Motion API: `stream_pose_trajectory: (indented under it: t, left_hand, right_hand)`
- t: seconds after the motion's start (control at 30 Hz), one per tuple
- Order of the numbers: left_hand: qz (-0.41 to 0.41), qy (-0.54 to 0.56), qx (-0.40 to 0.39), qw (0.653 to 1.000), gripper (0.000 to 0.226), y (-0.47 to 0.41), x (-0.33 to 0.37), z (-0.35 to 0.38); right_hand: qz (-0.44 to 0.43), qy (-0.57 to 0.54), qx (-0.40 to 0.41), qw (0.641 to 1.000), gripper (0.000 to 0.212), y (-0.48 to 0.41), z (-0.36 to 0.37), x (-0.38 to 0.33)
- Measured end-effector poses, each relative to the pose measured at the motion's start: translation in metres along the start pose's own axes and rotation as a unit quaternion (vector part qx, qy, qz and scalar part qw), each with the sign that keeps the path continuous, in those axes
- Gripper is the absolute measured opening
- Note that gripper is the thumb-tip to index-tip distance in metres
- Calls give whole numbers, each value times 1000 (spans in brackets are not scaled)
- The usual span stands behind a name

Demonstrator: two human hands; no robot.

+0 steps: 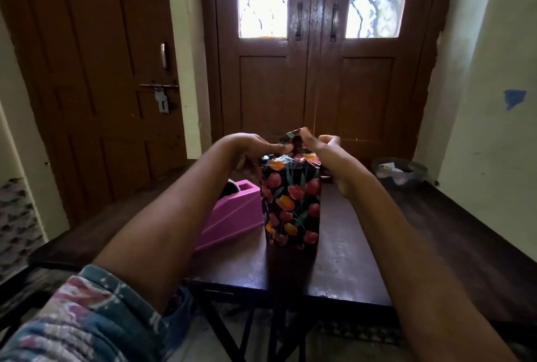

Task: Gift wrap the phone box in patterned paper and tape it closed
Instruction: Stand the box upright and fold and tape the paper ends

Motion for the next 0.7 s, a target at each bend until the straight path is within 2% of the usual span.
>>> stream_pose_trajectory:
  t: [0.1,0.2,0.37,0.47,0.53,0.6,0.7]
  left_hand:
    - [12,28,18,999,52,4,-1,1]
    - [18,74,-18,997,48,2,-4,-1]
    - [24,97,-27,995,32,5,-6,0]
    - [32,114,-30,993,28,8,-10,1]
    - [42,123,-29,991,32,7,-12,-2]
    - [57,109,-14,992,36,6,-12,-4]
    - [76,99,11,992,36,0,-9,-2]
  right_hand:
    - [27,-32,21,999,58,-4,4,1]
    - [53,-45,45,997,46,-10,4,4]
    - [57,-79,65,993,58,-14,4,4]
    - [52,-64,71,994,57,-15,2,5]
    - [50,-6,78,996,59,-16,0,4]
    - [8,114,114,987,57,-15,-7,1]
    - [-138,265,231,926,40,7,-13,-16]
Point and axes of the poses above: each hand's wrist, its own y-axis away from the middle knuckle, its own z-axis out of the palm, x = y × z, the point moved 6 cm from there along -y, towards the middle knuckle, and after that the axes turned 9 degrees about -z, right-handed, at the moved point
